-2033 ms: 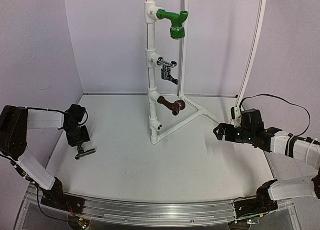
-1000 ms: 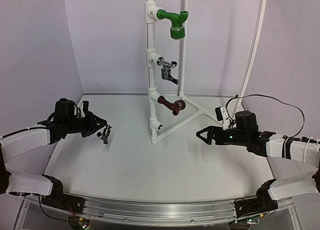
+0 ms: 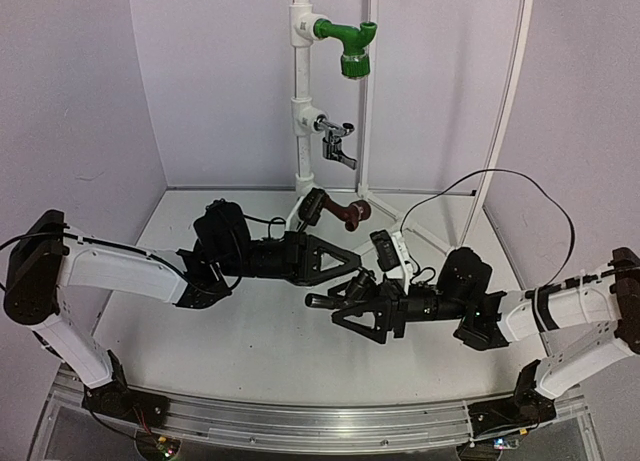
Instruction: Install the water faucets
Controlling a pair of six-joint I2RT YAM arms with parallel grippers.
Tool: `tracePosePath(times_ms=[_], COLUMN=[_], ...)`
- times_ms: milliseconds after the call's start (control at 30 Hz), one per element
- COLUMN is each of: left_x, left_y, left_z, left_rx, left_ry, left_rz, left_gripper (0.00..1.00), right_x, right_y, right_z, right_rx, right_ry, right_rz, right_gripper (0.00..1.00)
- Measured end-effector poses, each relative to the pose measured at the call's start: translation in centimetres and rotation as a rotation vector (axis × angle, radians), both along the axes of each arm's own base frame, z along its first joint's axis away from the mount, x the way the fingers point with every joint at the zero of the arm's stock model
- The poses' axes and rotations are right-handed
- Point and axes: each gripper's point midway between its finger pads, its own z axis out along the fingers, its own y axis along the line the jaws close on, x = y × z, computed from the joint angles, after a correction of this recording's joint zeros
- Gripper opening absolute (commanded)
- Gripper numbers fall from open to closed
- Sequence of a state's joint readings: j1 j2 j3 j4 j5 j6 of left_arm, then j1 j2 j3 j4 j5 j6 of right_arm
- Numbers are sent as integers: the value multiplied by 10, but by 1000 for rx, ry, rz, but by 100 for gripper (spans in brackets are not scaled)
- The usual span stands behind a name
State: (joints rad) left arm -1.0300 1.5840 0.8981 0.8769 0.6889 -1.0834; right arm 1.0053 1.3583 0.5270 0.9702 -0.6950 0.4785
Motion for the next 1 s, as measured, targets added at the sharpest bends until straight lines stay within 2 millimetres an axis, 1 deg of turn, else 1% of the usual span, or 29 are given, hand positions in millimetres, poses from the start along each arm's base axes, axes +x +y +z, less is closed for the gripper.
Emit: tracePosePath(times_ms=[167,200,233,267,333,367,400,433,467,500,600,633,700,833,900,933,1000], left_x=[-3,-4,-6,-7,-8,-9,-9,-9,-9,-9,-4,-2,4,27,35,36,30], left_y=[0,0,0,0,1,2,2,2,2,2,5,8,18,46,55,56,57], left_z=[10,13,16,18,22,23,24,24,24,24,22,18,7,-16,-20,-19,-17], left_rx=[-43,-51,-60,-69,-83,-88,-91,-93,-94,-96,-97,-92,-71,-2,36,41,52], left_ry=[4,3,-1,-5,-6,-7,-8,-9,-11,-20,-32,-30,-24,0,-3,-16,-36], left_rz=[-24,-29,-36,-43,-50,-55,-56,-57,-57,-55,-37,-25,8,131,189,203,200], left_gripper=[0,0,0,0,1,7,17,33,46,57,88,93,97,99,98,96,93], right_x=[-6,-6,-7,-8,-11,-11,-12,-13,-13,-13,-11,-10,-8,-1,2,3,5], right_y=[-5,-6,-7,-8,-10,-11,-11,-11,-11,-11,-13,-14,-18,-23,-25,-25,-26], right_z=[8,10,12,14,18,19,19,19,19,19,18,17,12,1,-3,-4,-9], right_rx=[31,36,42,48,58,62,63,63,62,62,62,61,51,10,-11,-22,-46], right_ry=[-32,-36,-38,-41,-48,-48,-46,-45,-43,-40,-30,-28,-18,0,4,5,7], right_rz=[9,8,8,9,21,21,23,28,29,28,11,1,-27,-84,-108,-119,-133], right_gripper=[36,23,5,0,0,0,0,0,0,0,0,0,0,0,0,0,0])
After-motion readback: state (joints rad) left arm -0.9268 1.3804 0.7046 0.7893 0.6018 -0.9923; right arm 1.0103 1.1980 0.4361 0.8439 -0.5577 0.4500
